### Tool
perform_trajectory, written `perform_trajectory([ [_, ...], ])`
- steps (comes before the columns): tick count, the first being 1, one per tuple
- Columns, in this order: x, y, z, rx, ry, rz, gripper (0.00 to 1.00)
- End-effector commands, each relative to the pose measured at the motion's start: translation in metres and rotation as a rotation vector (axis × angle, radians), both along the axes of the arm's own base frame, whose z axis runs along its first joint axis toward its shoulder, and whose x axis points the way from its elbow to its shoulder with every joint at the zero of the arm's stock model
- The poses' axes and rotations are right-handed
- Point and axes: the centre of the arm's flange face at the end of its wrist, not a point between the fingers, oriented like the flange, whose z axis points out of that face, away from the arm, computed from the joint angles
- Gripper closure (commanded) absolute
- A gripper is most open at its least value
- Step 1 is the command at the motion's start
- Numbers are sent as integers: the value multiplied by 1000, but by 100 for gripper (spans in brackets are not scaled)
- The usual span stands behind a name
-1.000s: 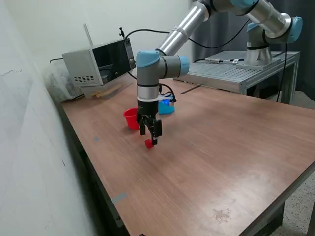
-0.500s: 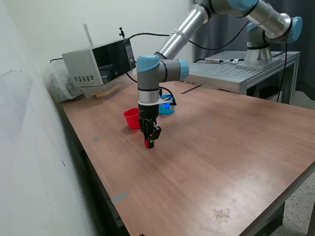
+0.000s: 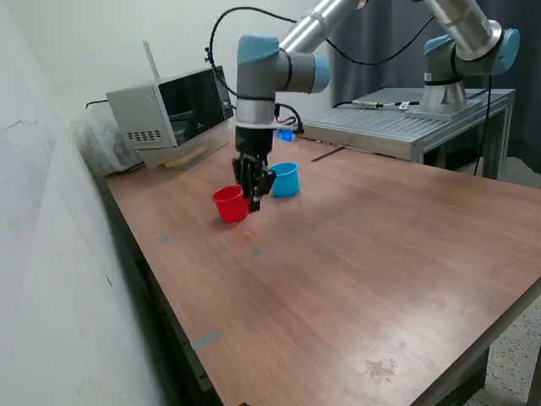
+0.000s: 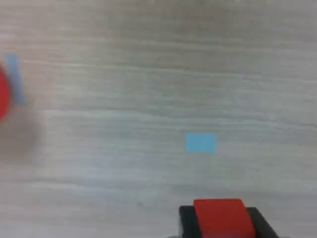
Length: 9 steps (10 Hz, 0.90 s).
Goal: Place red objects in the red bin, and blue objects in the blue bin.
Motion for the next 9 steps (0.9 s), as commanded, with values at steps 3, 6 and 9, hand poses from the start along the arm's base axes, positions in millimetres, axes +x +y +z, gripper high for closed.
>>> perform_trajectory([
  [3,62,50,83,11,23,-39,100],
  [6,47,140,64,11,7,-154,100],
  [9,7,185,15,11,-12,-192,100],
])
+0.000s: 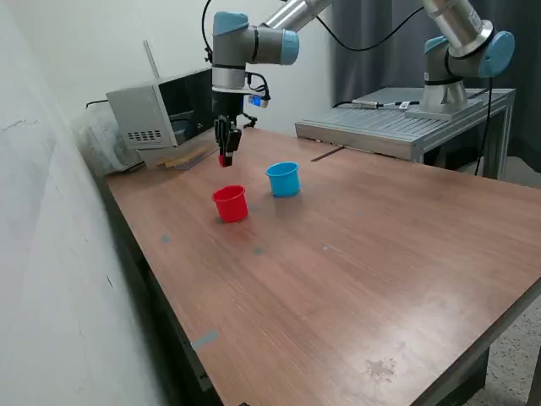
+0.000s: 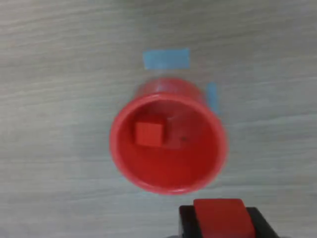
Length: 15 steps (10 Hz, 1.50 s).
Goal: Place red objects in the red bin, and blue objects in the blue bin.
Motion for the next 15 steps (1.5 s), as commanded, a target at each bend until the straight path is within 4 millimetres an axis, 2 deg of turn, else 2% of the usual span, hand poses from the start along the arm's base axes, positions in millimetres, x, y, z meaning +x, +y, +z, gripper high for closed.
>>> perform_trajectory([
  [1,-25,29,-40,-4,-17,-26,100],
  [2,-29,31,-50,-1,-24,-29,100],
  [6,-27,31,-58,-1,-39,-30,100],
  [11,-19,38,-51,18,-72,-45,100],
  [12,-17,38,-54,16,-81,-44,0],
  [15,-16,36,-55,16,-82,-43,0],
])
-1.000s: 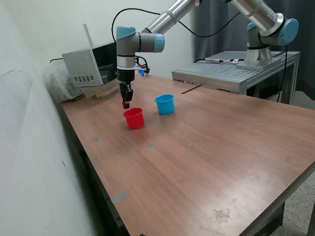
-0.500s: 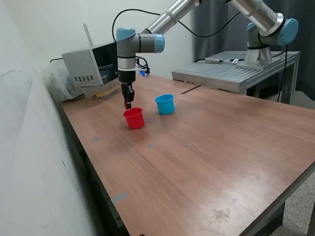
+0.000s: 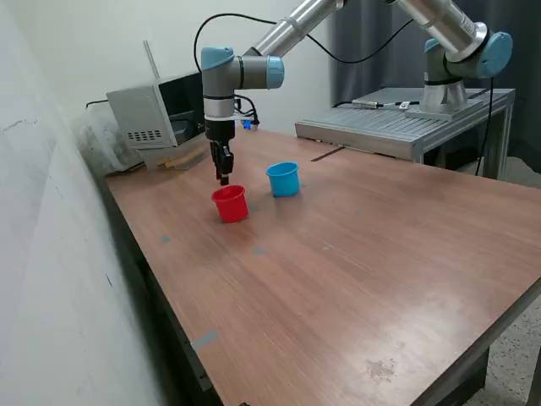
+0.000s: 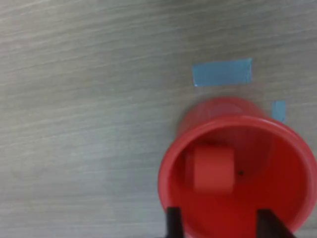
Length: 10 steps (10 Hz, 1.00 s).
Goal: Place red objects in the red bin, and blue objects in the blue bin.
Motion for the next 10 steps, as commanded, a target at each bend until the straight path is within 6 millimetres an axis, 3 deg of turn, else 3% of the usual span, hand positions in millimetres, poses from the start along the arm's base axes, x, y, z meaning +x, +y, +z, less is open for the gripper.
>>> perform_trajectory([
  [1,0,-3,0,-1,-1,5,0],
  [3,4,-11,13,4,6,26,0],
  [4,16,-21,34,7,11,43,0],
  [5,36,-43,63,8,12,69,0],
  [6,74,-85,97,0,-23,111,0],
  [8,148,-135,152,-20,-113,150,0],
  [10,235,-165,214,-35,-119,83,0],
])
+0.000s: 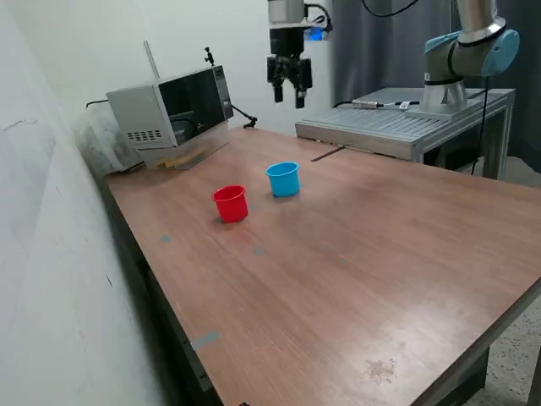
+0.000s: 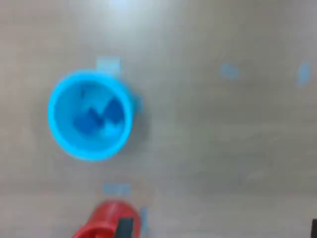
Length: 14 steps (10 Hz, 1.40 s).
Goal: Place red objects in the red bin, and blue objects in the blue bin.
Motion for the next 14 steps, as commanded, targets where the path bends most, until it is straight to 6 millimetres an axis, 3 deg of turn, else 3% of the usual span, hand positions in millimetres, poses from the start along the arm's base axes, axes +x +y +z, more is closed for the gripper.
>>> perform_trajectory([
  [1,107,-43,64,-9,-35,-23,0],
  [3,172,-73,94,-14,-80,-59,0],
  [5,211,-96,112,-16,-91,-10,0],
  [6,226,-95,115,-16,-113,-12,0],
  [8,253,-94,95,-6,-320,-15,0],
  [10,263,-95,89,4,-393,-8,0],
  [14,263,-93,89,4,-398,-2,0],
])
